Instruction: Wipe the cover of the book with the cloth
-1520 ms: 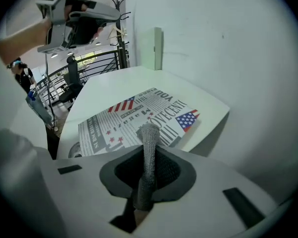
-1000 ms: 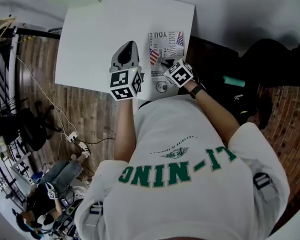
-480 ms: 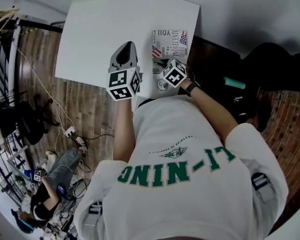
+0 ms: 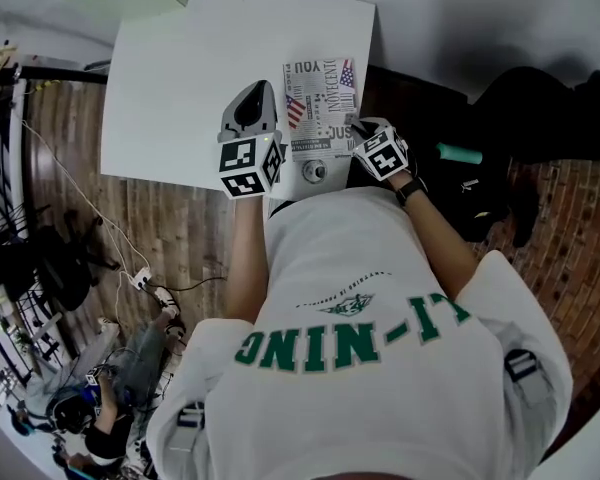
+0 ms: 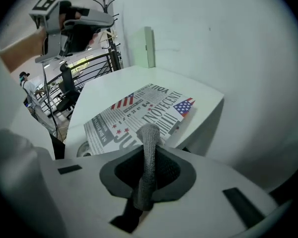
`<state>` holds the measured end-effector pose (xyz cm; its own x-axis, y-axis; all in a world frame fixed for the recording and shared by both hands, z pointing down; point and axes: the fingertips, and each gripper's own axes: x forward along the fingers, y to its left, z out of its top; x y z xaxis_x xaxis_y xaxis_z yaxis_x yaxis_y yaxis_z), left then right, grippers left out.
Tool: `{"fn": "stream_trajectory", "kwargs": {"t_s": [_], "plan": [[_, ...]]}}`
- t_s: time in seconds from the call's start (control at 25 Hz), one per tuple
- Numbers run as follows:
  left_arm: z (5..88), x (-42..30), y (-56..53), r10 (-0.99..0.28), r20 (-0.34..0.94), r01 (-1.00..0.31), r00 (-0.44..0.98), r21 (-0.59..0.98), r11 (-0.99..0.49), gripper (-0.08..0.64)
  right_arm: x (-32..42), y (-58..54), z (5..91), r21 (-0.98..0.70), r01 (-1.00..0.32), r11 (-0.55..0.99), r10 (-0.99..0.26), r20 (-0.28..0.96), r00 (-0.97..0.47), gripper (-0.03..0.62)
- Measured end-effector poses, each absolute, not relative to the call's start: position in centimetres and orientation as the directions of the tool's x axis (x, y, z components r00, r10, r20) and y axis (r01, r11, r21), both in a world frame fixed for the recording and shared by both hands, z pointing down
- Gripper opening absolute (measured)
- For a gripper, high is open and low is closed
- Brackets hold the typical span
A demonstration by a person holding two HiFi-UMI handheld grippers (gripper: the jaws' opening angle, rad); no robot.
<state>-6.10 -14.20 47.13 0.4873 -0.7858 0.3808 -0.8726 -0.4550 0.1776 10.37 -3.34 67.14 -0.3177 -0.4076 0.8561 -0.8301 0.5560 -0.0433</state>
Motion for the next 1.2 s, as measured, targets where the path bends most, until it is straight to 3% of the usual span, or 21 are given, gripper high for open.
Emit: {"fn": "stream_trajectory", "kwargs": {"t_s": [0.16, 0.28, 0.44, 0.68, 0.92, 1.2], "plan": [[47.2, -6.5, -14.2, -0.791, 0.382, -0.878, 0.478, 0.176, -0.446, 0.012, 10.1, -3.5, 67.3, -0.037, -0.827, 0.561, -0.392, 0.868, -0.305, 0.041], [47.1, -7.6, -14.1, -0.804, 0.384, -0.89, 0.455, 0.17, -0.423, 0.012, 6.9, -3.5, 66.3, -0.168, -0.805, 0.569, -0.359, 0.83, -0.427, 0.041], [46.9, -9.7, -13.8, -0.823, 0.393, -0.912, 0.41, 0.159, -0.378, 0.012, 0.3, -3.5, 65.4, -0.201, -0.686, 0.699, -0.295, 0.793, -0.533, 0.041], [47.1, -11.9, -12.9, -0.839, 0.403, -0.931, 0.366, 0.154, -0.331, 0.012, -5.4, -3.6, 67.0, -0.143, -0.539, 0.83, -0.212, 0.813, -0.542, 0.043], [47.4, -11.7, -12.6, -0.832, 0.408, -0.927, 0.375, 0.163, -0.338, 0.012, -3.5, -3.2, 67.2, -0.116, -0.555, 0.824, -0.241, 0.815, -0.528, 0.041], [47.5, -8.4, -13.0, -0.8, 0.403, -0.896, 0.444, 0.17, -0.411, 0.012, 5.0, -2.2, 67.4, -0.106, -0.708, 0.698, -0.321, 0.838, -0.442, 0.041]]}}
